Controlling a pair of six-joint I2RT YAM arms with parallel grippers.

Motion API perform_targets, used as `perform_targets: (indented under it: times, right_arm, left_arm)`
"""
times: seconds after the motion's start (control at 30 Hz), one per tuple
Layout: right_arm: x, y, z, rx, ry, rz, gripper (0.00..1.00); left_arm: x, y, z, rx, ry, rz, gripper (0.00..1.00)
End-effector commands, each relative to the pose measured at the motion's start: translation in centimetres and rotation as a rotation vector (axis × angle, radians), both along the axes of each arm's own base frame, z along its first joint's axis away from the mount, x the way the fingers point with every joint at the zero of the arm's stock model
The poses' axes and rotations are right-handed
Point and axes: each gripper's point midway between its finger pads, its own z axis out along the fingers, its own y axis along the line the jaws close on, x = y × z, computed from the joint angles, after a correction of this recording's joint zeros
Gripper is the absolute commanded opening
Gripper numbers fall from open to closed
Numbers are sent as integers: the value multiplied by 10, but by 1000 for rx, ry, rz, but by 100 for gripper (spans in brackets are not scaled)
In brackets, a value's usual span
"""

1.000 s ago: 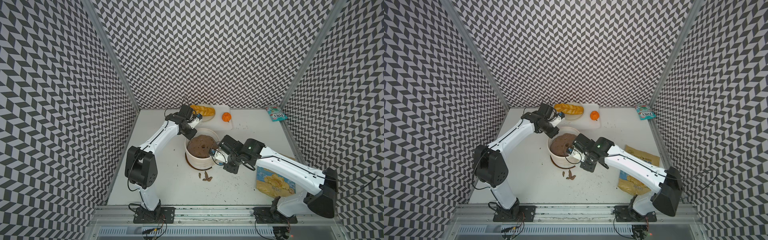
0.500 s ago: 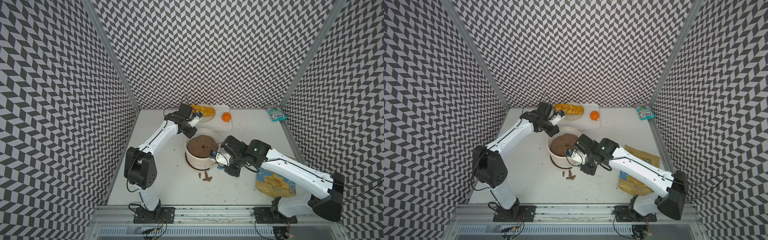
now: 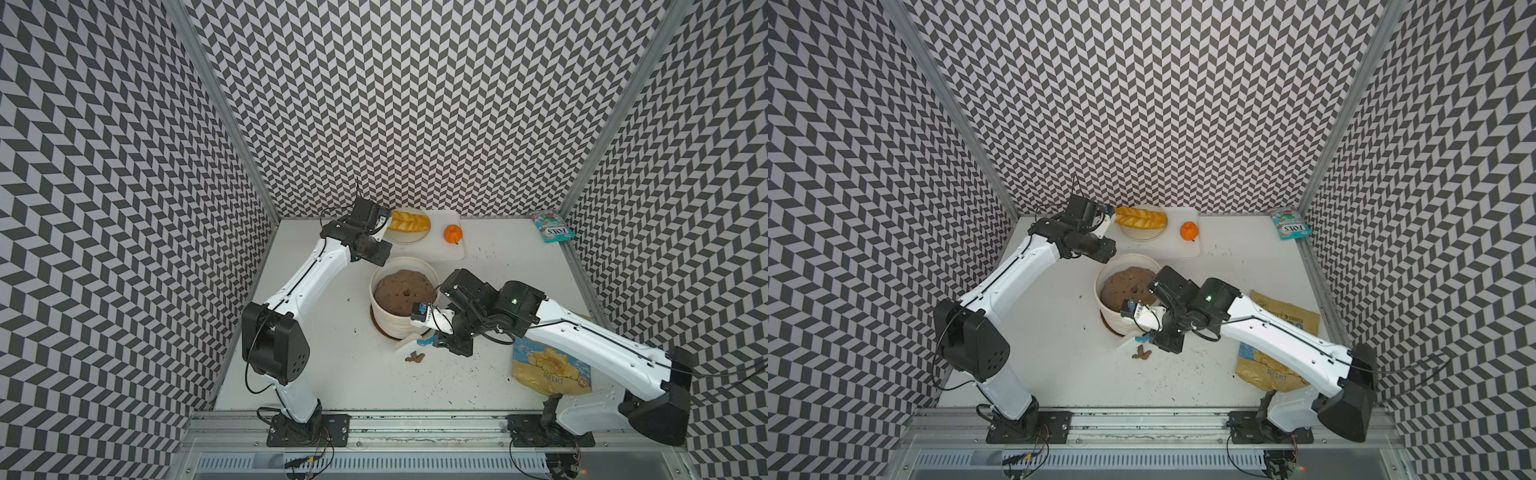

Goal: Scrub the dried mud off the ceramic pot
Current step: Rotate the pot on the tray.

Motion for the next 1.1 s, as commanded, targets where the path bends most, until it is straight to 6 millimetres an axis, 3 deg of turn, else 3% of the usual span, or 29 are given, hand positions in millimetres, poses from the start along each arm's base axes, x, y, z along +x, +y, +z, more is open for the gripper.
perform_targets:
  times: [0.0,0.17,0.33,0.47,0.67,0.8,1.07]
  right_arm:
    - [2,14,14,102,-48,32,0]
    - [1,18,10,140,-57,33,0]
    - [0,19,6,172,-67,43,0]
    - [-2,17,-1,163,-57,38,0]
    - [-4,12,-4,169,-62,32,0]
    - [-4,10,-4,175,-71,23,0]
    - [-4,10,-5,174,-71,20,0]
  left_arm:
    - [-20,1,29,-137,-19,131,64]
    - [-47,12,21,-168,15,243,60]
    - [-74,4,13,-228,42,322,59]
    - [-89,8,-4,-231,80,443,59]
    - [-110,23,-12,-224,141,633,58]
    - [-130,11,-31,-295,263,676,57]
    - [-143,9,-33,-361,321,776,43]
